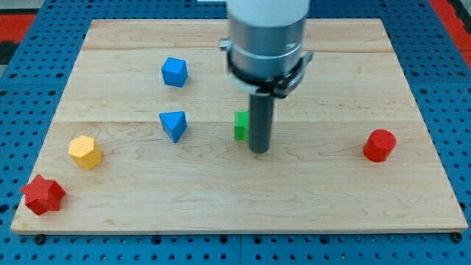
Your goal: Push red circle into the red star
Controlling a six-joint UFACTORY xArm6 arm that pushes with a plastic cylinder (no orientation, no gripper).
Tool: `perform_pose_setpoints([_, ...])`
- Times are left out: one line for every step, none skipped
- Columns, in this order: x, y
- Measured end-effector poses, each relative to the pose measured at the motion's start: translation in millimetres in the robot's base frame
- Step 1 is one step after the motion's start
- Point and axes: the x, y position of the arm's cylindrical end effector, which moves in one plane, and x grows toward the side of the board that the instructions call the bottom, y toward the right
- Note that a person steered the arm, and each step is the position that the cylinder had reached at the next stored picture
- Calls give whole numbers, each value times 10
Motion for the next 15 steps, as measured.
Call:
perform_pose_setpoints([-239, 528])
perform_pose_setpoints([-441, 1019])
perform_pose_setpoints([-421, 1538])
perform_pose_setpoints([-280, 1849])
perform_pose_setpoints([-5, 1810])
perform_pose_setpoints([201, 1541])
perform_pose_setpoints([377, 1323])
perform_pose_setpoints([461, 1326])
perform_pose_setpoints([476, 1425])
perform_pose_setpoints([719, 1342])
perform_pose_setpoints([870, 1120])
perform_pose_setpoints([896, 704])
perform_pose_setpoints([896, 251])
perform_pose_setpoints([881, -122])
perform_pose_setpoints([631, 215])
